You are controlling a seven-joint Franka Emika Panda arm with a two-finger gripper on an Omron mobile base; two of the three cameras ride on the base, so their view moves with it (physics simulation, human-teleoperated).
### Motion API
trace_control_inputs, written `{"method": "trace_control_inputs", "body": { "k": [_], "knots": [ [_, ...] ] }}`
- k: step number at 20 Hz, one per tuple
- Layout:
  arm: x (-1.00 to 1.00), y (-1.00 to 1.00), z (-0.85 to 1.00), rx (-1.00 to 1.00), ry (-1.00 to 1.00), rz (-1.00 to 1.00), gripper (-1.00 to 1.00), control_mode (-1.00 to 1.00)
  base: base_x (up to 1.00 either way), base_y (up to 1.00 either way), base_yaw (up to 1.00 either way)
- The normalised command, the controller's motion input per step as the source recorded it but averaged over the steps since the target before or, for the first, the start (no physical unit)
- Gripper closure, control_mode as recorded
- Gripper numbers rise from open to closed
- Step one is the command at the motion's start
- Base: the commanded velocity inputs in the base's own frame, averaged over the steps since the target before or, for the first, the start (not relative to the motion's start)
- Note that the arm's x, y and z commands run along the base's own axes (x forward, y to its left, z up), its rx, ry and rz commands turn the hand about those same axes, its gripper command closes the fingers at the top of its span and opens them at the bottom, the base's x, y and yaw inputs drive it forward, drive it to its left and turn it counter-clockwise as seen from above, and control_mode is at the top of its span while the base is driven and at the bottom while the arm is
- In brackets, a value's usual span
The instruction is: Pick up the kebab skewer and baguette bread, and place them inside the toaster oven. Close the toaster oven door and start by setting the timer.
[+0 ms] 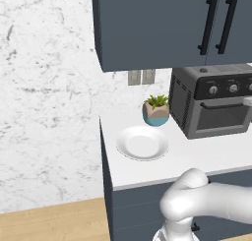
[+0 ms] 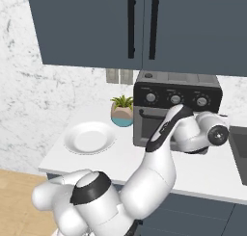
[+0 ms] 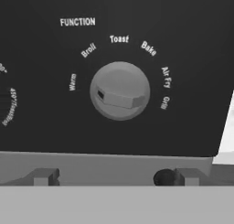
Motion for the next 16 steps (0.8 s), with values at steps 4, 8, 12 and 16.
{"method": "trace_control_inputs", "body": {
  "k": [4,8,12,16],
  "knots": [
    [-0.40,0.41,0.39,-0.03,0.00,0.00,-1.00,-1.00,0.00,0.00,0.00],
    [-0.36,0.61,0.40,-0.01,0.00,0.00,-1.00,-1.00,0.00,0.00,0.00],
    [-0.46,0.75,0.21,0.00,0.00,0.00,-1.00,-1.00,0.00,0.00,0.00],
    [-0.53,0.83,0.06,0.00,0.00,0.00,-1.00,-1.00,0.00,0.00,0.00]
  ]
}}
